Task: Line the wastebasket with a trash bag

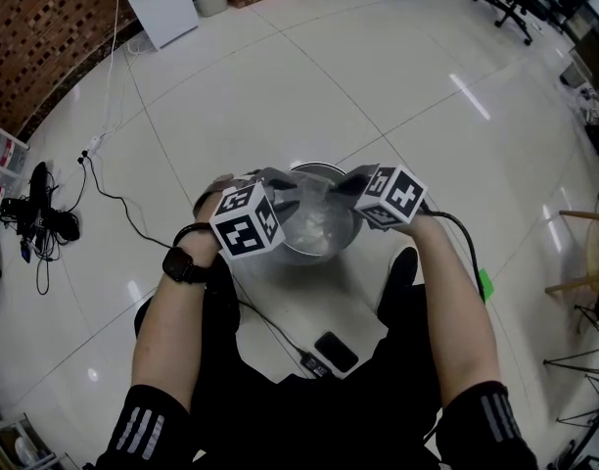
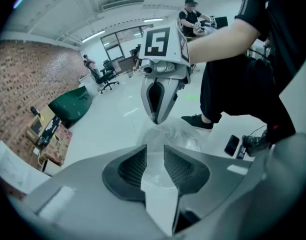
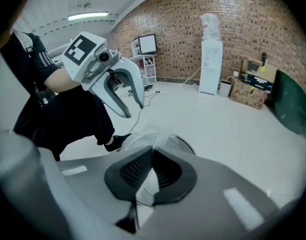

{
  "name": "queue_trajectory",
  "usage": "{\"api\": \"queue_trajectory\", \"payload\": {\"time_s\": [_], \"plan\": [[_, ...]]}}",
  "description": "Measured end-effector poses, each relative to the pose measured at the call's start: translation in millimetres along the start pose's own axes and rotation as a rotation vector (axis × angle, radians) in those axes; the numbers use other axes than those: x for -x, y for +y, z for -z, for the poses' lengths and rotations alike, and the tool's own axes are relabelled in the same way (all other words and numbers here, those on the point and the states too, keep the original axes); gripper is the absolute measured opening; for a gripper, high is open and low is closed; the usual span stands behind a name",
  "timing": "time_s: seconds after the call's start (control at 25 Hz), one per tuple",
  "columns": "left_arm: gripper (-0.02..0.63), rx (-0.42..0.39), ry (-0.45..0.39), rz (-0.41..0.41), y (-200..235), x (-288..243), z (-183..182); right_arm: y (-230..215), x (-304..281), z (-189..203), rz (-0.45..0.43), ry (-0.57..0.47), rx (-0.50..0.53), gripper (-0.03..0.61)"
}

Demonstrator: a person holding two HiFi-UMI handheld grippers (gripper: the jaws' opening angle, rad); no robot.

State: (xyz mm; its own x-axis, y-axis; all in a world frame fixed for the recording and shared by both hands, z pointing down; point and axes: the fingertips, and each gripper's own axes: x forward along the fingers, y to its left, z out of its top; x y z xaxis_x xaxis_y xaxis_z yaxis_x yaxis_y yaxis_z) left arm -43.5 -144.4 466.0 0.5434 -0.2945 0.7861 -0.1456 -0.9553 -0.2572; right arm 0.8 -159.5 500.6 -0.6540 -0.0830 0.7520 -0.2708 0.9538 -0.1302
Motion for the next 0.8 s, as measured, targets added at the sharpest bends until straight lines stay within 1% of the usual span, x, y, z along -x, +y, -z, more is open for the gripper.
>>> {"api": "queue_trajectory", "payload": {"time_s": [0.04,0.12,0.2,0.28,0.4,0.52,0.56,0.64,0.72,0.8], "plan": [[0.111,0.03,-0.01,0.008,4,6,2,-6,5,3,0.019,0.003,-0.008,0.006],[0.115,0.084,-0.001,-0.025,18,15,14,-15,14,10,0.046,0.016,-0.021,0.006],[0.115,0.129,0.053,-0.08,35,16,37,-22,21,20,0.074,0.045,-0.029,0.006],[0.115,0.172,0.114,-0.114,45,11,61,-32,26,34,0.115,0.088,-0.037,0.006],[0.115,0.215,0.166,-0.117,46,0,82,-48,28,54,0.17,0.137,-0.071,0.006],[0.115,0.243,0.193,-0.086,46,-13,98,-64,24,73,0.19,0.16,-0.133,0.006],[0.115,0.264,0.197,-0.071,48,-17,105,-68,22,78,0.195,0.165,-0.149,0.006],[0.115,0.34,0.183,-0.031,51,-25,118,-75,18,84,0.2,0.165,-0.167,0.006],[0.117,0.419,0.162,0.027,50,-33,129,-81,16,87,0.214,0.158,-0.181,0.006],[0.142,0.47,0.164,0.098,44,-44,140,-85,15,90,0.23,0.164,-0.193,0.006]]}}
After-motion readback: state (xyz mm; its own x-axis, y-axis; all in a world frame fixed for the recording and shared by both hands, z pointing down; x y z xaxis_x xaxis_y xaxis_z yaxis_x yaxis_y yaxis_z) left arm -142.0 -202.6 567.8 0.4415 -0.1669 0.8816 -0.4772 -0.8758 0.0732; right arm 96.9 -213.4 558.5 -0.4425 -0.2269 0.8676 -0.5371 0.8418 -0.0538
